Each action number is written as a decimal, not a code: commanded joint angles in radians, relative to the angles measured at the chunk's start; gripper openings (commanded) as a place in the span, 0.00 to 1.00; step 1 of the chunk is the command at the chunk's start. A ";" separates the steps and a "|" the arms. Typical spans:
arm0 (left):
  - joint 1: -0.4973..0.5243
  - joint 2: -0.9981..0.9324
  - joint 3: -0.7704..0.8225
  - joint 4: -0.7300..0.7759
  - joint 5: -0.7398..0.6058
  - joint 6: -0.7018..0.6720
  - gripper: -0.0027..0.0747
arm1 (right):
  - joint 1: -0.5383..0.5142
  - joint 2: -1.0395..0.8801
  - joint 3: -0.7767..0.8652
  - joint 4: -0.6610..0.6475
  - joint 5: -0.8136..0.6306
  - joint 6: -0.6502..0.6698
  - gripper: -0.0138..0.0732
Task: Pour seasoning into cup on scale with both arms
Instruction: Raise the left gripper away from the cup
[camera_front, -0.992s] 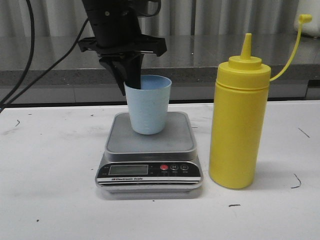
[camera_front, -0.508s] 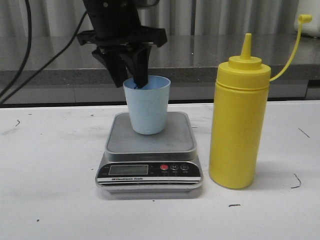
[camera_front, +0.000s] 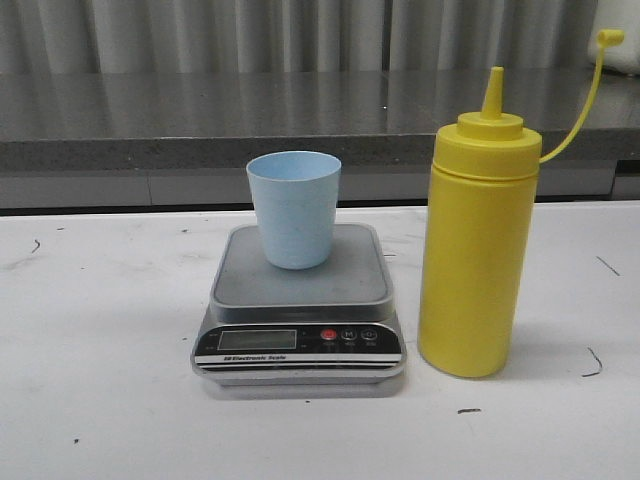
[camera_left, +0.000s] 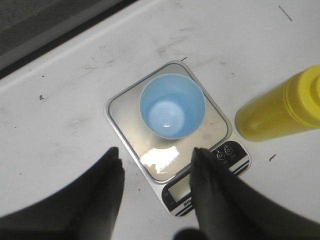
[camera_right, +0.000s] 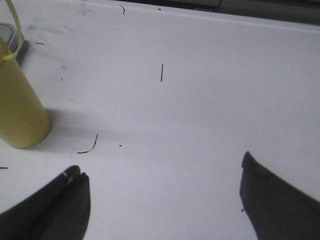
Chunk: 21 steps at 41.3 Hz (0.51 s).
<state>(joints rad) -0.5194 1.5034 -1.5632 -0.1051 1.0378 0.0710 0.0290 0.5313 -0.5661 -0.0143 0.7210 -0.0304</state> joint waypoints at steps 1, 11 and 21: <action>-0.010 -0.157 0.077 -0.003 -0.097 -0.009 0.44 | -0.005 0.009 -0.027 -0.005 -0.066 -0.008 0.88; -0.010 -0.446 0.315 -0.003 -0.164 -0.035 0.44 | -0.005 0.009 -0.027 -0.005 -0.066 -0.008 0.88; -0.010 -0.737 0.506 0.000 -0.203 -0.035 0.44 | -0.005 0.009 -0.027 -0.005 -0.066 -0.008 0.88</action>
<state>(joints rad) -0.5218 0.8606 -1.0836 -0.1011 0.9191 0.0482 0.0290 0.5313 -0.5661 -0.0143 0.7210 -0.0304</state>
